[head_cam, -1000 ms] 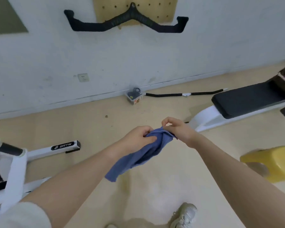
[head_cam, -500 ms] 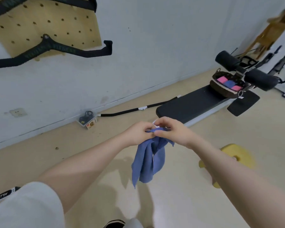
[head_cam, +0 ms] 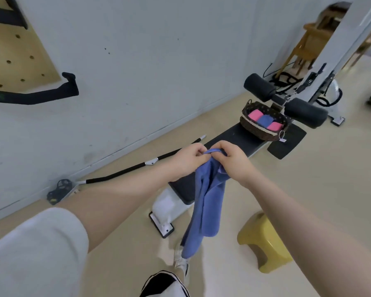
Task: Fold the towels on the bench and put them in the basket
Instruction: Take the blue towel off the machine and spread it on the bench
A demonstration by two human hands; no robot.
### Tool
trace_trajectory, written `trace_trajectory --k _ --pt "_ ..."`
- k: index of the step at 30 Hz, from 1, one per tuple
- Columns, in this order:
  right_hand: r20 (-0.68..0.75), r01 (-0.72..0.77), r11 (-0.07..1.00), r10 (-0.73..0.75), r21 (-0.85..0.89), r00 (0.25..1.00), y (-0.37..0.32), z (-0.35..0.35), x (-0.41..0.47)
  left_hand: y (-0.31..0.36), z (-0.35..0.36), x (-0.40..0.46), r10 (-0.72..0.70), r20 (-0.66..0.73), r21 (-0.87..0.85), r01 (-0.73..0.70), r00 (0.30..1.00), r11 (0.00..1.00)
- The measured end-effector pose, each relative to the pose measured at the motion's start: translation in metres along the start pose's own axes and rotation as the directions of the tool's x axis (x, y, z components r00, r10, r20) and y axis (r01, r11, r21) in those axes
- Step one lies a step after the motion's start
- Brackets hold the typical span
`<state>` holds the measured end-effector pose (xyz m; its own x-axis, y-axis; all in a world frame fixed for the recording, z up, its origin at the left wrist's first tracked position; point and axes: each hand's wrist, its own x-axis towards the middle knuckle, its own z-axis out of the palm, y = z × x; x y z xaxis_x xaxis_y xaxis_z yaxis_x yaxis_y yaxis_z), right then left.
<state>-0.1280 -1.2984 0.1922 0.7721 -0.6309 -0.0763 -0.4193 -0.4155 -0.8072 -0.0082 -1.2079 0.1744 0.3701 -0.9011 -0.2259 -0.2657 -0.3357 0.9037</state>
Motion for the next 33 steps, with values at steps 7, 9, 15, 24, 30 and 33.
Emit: trace_trajectory --k 7,9,15,24,30,33 --pt "0.118 -0.284 0.835 0.259 0.471 0.959 0.020 -0.052 0.130 0.013 -0.020 0.126 -0.003 0.040 -0.040 0.005 0.999 0.999" --pt "0.167 -0.320 0.682 0.281 0.658 0.945 0.024 -0.063 0.158 0.011 -0.020 0.156 -0.031 0.045 -0.044 0.033 0.999 0.999" --pt "0.332 -0.371 0.481 0.168 0.794 0.928 0.057 -0.095 0.246 -0.003 -0.009 0.237 -0.151 -0.035 0.020 0.151 0.988 0.988" --pt "0.458 -0.524 0.617 0.282 0.586 0.843 0.123 -0.130 0.419 -0.055 -0.017 0.357 -0.536 -0.319 -0.093 0.536 0.782 0.839" --pt "0.375 -0.521 0.601 0.362 0.606 0.853 0.153 -0.159 0.503 -0.050 -0.064 0.404 -0.395 -0.712 -0.073 0.499 0.580 0.864" --pt "0.359 -0.438 0.621 0.258 0.650 0.897 0.168 -0.173 0.519 -0.034 -0.065 0.406 -0.304 -0.810 -0.183 0.276 0.502 0.944"
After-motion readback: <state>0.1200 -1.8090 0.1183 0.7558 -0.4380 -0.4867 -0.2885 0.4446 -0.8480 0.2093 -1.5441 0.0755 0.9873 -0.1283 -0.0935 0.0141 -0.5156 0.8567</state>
